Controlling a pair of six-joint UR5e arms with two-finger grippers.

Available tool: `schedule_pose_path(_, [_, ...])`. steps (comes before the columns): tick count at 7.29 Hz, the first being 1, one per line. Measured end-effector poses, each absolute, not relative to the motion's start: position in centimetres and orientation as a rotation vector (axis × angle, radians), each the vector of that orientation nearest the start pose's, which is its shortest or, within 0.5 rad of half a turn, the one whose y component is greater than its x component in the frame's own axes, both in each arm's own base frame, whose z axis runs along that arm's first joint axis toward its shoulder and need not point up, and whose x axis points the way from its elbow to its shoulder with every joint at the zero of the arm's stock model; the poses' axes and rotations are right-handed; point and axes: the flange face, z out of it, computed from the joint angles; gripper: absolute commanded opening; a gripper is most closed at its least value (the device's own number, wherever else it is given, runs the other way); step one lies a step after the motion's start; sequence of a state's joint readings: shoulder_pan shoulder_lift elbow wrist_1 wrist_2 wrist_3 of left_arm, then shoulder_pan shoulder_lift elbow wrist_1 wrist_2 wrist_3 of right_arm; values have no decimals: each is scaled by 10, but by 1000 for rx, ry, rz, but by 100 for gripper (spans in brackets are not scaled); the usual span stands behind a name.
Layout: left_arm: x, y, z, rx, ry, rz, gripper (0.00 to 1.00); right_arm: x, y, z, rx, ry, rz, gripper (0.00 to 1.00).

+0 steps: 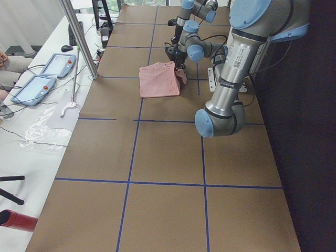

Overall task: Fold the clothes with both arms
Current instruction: 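Lift both corners with both grippers and fold them away from the robot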

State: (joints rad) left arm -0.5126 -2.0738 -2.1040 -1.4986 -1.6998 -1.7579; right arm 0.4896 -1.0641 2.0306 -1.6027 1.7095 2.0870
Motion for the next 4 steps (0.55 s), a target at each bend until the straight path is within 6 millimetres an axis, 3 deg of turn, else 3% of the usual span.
schedule_pose_path(1, [420, -411, 185, 92, 970, -587, 0, -456, -413, 194, -114, -968, 892, 0])
schedule_pose_path(3, [442, -469, 222, 181, 945, -594, 0, -491, -479, 216, -84, -974, 931, 3])
schedule_pose_path(4, [453, -490, 243, 217, 935, -599, 0, -512, -510, 230, -84, -970, 943, 25])
